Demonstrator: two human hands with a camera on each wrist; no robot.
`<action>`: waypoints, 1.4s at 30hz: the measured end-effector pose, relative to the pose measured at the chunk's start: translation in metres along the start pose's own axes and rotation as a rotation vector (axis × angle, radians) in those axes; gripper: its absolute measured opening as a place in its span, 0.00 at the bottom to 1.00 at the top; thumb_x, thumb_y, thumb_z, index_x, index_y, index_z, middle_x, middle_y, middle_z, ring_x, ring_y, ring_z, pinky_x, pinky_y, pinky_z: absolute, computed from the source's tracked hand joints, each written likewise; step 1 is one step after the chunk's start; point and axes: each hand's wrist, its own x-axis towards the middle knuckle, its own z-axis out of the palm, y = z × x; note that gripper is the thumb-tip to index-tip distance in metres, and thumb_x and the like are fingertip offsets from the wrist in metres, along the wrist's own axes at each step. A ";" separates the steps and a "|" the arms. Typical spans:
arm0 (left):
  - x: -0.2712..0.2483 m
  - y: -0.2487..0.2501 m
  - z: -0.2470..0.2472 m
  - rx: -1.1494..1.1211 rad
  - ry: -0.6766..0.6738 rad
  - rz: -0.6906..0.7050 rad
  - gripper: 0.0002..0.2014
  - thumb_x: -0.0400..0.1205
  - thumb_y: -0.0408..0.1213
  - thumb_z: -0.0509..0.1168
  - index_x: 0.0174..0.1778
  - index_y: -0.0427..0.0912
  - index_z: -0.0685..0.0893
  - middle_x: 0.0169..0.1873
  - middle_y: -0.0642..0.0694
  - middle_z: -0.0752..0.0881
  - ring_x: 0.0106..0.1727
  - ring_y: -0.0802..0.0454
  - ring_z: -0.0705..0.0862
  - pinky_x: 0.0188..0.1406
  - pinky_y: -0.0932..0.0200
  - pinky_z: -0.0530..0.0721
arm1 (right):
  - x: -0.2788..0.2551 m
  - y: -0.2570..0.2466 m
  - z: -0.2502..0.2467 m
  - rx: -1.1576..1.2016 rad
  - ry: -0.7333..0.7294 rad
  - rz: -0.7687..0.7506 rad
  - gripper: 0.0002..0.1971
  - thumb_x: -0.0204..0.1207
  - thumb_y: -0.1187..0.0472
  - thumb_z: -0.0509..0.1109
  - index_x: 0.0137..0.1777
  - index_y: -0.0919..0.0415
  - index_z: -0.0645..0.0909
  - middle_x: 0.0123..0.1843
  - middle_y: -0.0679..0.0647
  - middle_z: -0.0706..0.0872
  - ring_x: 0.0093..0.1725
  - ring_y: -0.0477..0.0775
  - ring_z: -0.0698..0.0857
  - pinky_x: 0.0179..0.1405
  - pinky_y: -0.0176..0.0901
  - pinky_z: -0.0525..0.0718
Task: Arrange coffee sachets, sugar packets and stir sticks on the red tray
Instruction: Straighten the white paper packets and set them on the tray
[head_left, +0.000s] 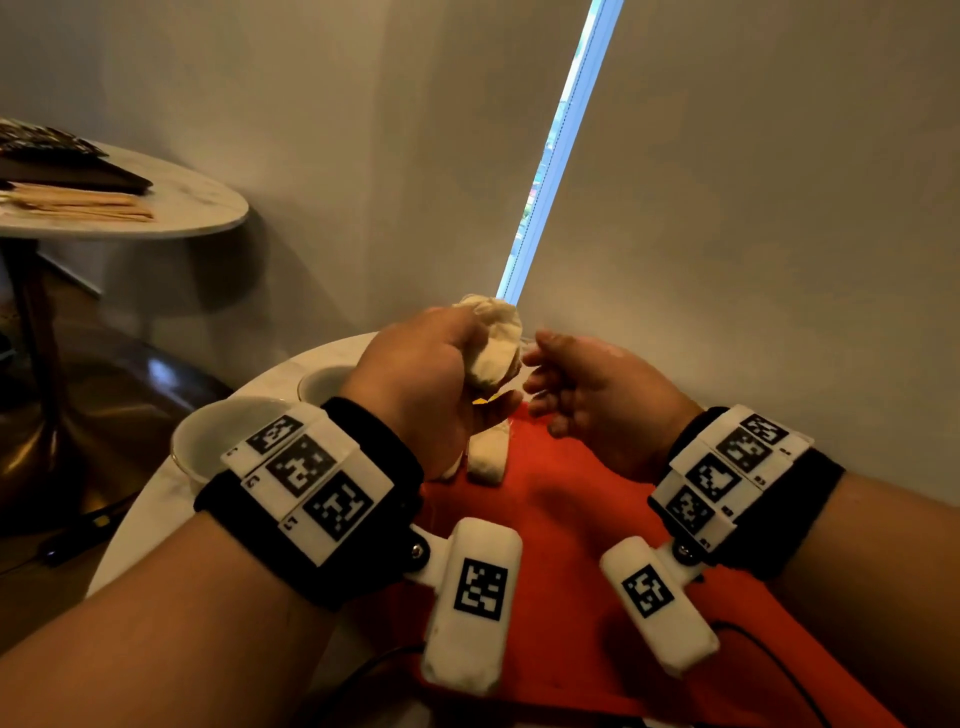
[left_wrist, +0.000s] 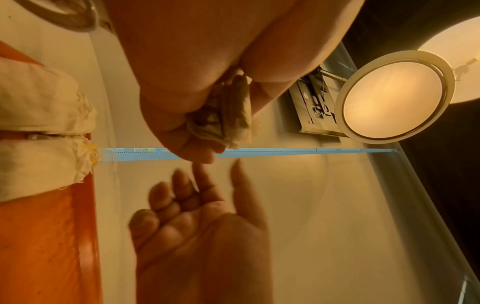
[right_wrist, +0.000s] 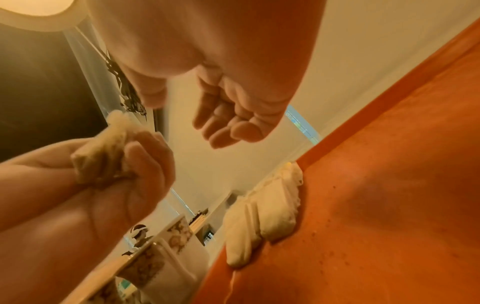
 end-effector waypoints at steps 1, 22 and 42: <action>-0.001 -0.001 0.001 0.026 -0.012 0.004 0.14 0.83 0.28 0.55 0.46 0.45 0.86 0.35 0.45 0.81 0.37 0.50 0.80 0.37 0.57 0.82 | -0.003 -0.004 -0.002 0.033 0.003 -0.027 0.16 0.78 0.47 0.68 0.51 0.61 0.81 0.38 0.56 0.82 0.32 0.51 0.80 0.29 0.43 0.70; 0.000 -0.012 -0.003 0.146 -0.067 0.013 0.16 0.87 0.38 0.61 0.67 0.34 0.81 0.50 0.36 0.81 0.46 0.46 0.80 0.34 0.60 0.81 | -0.016 0.003 -0.001 0.038 0.018 -0.174 0.02 0.78 0.67 0.73 0.46 0.62 0.83 0.37 0.57 0.86 0.31 0.53 0.81 0.26 0.43 0.74; 0.004 0.010 -0.008 -0.068 0.199 0.256 0.08 0.87 0.29 0.58 0.51 0.46 0.81 0.42 0.45 0.84 0.44 0.49 0.84 0.40 0.57 0.89 | -0.005 0.010 -0.011 0.036 0.102 -0.100 0.02 0.80 0.68 0.71 0.49 0.62 0.82 0.46 0.65 0.90 0.36 0.58 0.87 0.25 0.43 0.74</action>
